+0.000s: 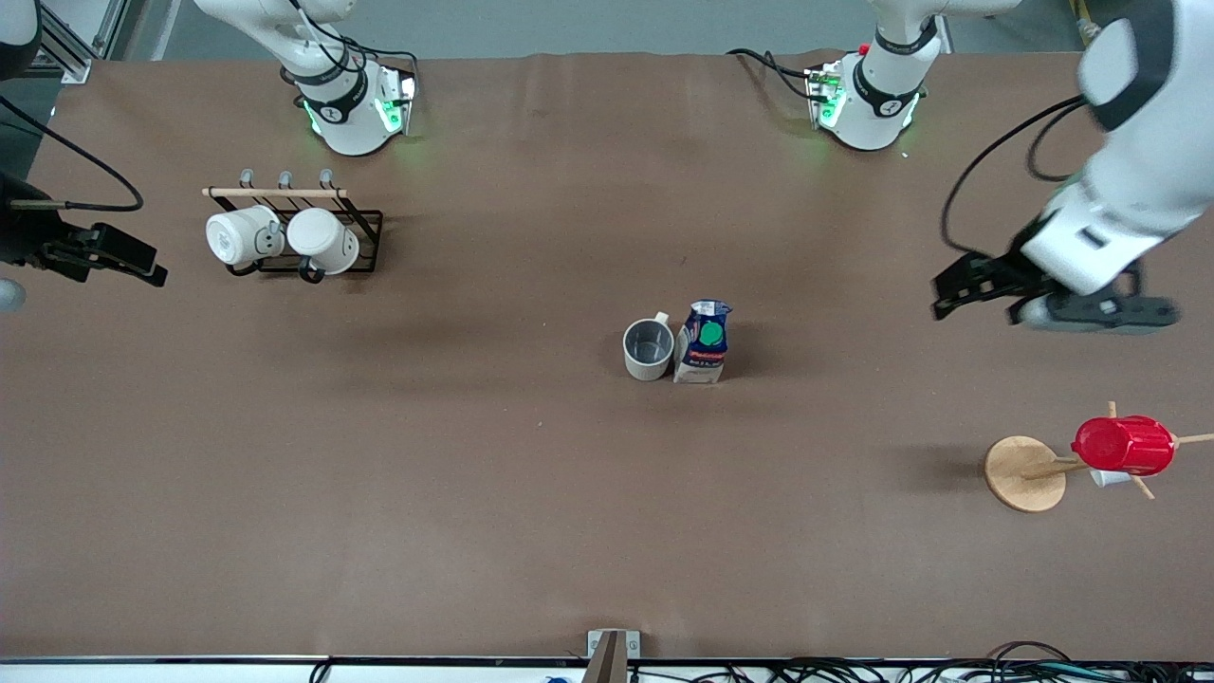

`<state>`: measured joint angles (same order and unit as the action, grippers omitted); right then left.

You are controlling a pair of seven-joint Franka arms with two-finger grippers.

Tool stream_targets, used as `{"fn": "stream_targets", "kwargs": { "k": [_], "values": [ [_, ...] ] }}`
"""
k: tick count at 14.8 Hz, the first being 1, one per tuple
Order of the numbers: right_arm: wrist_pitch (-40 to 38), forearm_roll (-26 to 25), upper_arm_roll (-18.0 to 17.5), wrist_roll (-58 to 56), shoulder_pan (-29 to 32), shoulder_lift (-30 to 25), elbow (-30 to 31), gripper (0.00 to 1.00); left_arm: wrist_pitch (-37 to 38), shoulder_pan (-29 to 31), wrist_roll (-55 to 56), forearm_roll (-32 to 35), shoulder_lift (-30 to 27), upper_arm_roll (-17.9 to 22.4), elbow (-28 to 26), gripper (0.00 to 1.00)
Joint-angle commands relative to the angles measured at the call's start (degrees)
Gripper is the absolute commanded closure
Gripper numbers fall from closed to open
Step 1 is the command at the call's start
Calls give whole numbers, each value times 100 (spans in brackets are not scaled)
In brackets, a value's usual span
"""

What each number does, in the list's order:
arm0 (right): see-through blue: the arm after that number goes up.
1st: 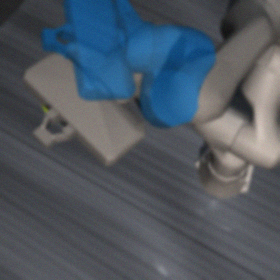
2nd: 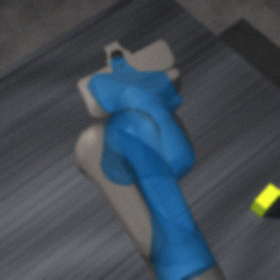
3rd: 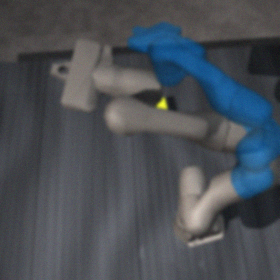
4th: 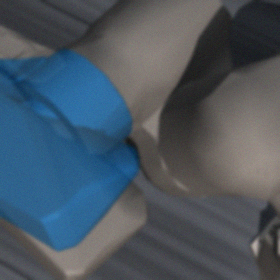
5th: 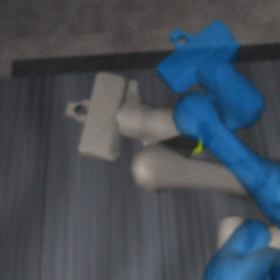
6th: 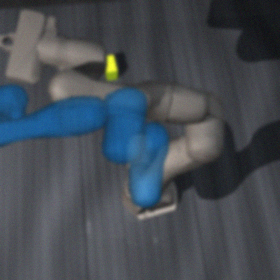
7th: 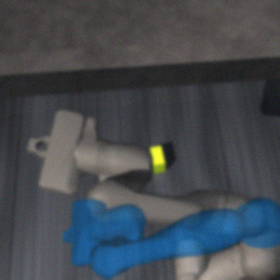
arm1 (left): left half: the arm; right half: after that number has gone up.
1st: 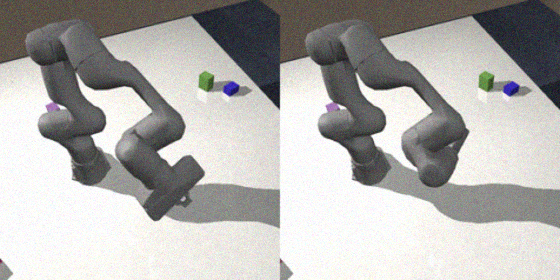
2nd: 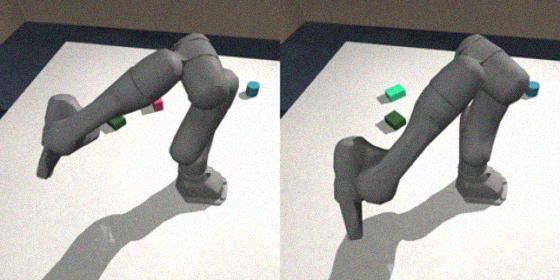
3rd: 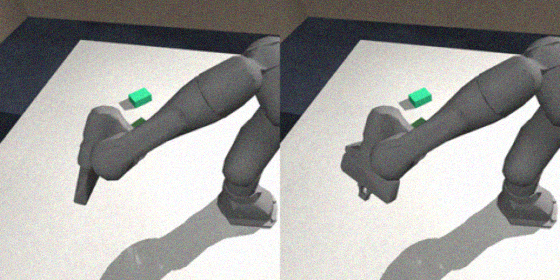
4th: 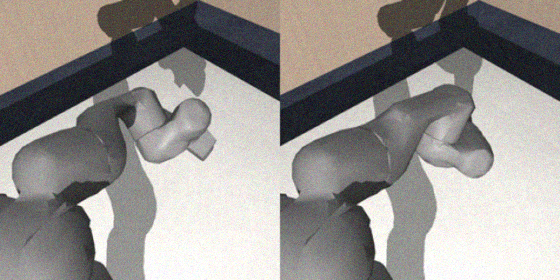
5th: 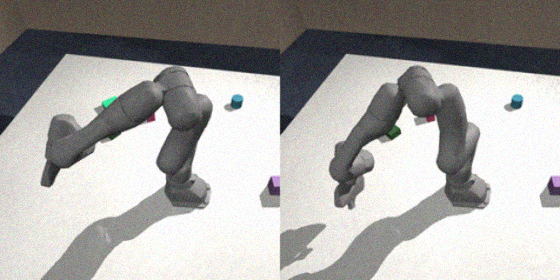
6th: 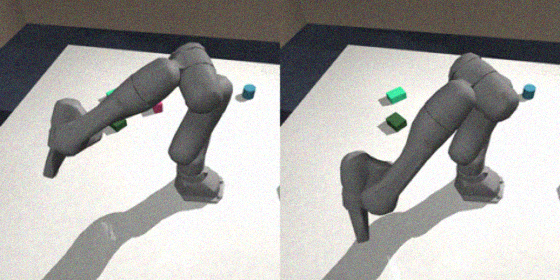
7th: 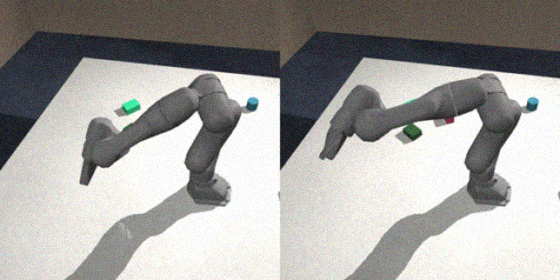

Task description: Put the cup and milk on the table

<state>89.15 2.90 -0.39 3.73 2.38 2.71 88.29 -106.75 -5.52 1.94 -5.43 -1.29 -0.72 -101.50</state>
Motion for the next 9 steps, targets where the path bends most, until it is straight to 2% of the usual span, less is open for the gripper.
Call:
{"fn": "stream_targets", "kwargs": {
  "k": [1,3,6,9],
  "values": [
    [59,-61,-102,14,105,-147,171,0,470,190,-351,-47,-476,116,-71,0],
    [68,-61,-111,14,114,-147,171,0,681,235,-352,-11,-714,134,-80,0],
    [59,-61,-102,5,114,-147,171,0,858,288,-300,374,-689,20,16,0],
    [59,-61,-102,5,114,-139,171,0,971,288,-300,349,-242,2,691,0]
  ]
}}
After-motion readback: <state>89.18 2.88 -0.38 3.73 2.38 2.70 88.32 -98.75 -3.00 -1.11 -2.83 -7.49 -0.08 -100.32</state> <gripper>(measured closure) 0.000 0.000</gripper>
